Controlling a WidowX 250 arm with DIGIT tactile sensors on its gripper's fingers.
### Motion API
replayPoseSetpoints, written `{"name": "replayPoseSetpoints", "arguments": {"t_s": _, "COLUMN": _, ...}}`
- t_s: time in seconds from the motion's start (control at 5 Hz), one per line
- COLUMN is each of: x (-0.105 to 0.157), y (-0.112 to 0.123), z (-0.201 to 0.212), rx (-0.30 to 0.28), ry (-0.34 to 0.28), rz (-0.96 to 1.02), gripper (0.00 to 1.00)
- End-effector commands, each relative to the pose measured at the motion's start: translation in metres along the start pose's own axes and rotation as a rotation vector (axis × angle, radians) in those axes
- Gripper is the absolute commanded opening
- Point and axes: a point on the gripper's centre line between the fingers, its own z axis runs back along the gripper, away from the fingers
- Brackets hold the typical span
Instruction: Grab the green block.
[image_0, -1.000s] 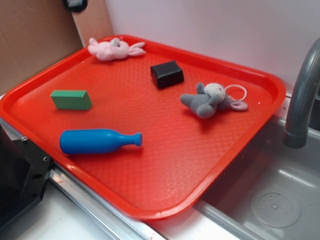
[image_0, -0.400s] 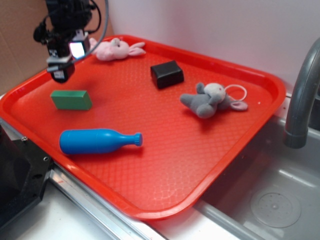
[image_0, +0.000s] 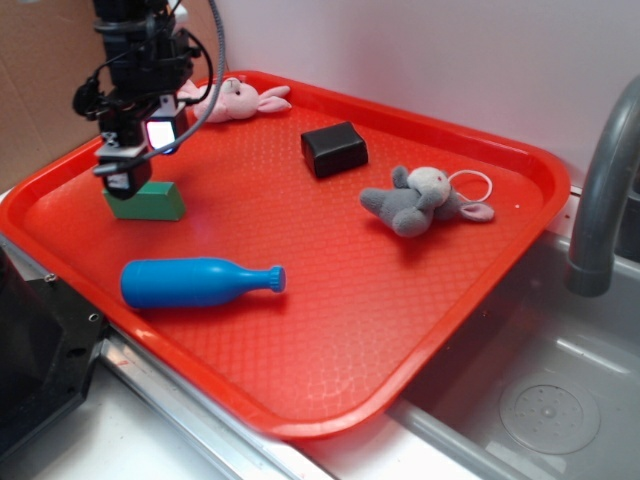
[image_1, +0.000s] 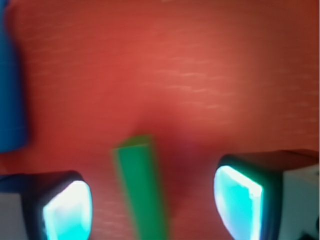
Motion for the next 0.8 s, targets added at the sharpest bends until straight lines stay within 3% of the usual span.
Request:
{"name": "replayPoseSetpoints", "arguments": {"t_s": 0.0, "x": -0.007, "y": 0.005, "z": -0.021, "rx": 0.090, "ry": 0.039, "rz": 0.097, "gripper": 1.00}}
{"name": "replayPoseSetpoints", "arguments": {"t_s": 0.2, "x": -0.010, "y": 0.013, "z": -0.028, "rx": 0.137, "ry": 0.060, "rz": 0.130, "gripper": 1.00}}
{"name": "replayPoseSetpoints", "arguments": {"t_s": 0.6, "x": -0.015, "y": 0.018, "z": -0.045, "rx": 0.111, "ry": 0.110, "rz": 0.149, "gripper": 1.00}}
